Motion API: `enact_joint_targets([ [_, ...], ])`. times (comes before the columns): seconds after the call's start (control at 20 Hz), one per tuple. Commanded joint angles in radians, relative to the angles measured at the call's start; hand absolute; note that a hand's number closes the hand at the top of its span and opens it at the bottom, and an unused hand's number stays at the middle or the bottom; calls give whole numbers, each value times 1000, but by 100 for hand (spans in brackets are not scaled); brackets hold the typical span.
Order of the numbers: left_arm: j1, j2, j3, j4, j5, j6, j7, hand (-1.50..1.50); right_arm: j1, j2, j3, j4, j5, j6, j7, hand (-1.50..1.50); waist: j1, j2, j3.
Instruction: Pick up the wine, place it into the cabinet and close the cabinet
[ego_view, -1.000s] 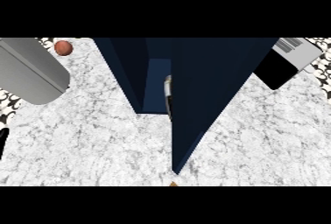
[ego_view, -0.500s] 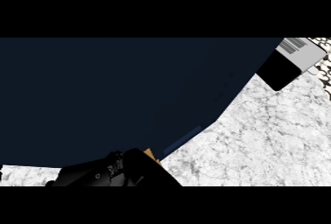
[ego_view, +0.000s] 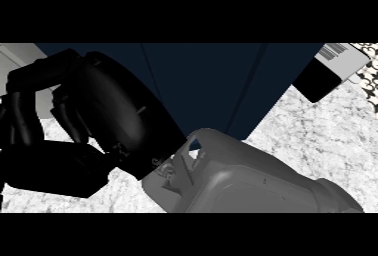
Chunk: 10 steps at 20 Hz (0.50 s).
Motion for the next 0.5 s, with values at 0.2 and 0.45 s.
enact_joint_targets([
  [0.2,-48,-30,28,41,-31,-1,36,-150,-111,3,-153,334,-53,103,-157,150,-6,2,0],
  [0.45,-46,-74,-16,30,-101,22,38,-150,-88,3,-160,432,-51,140,-255,150,-9,1,1],
])
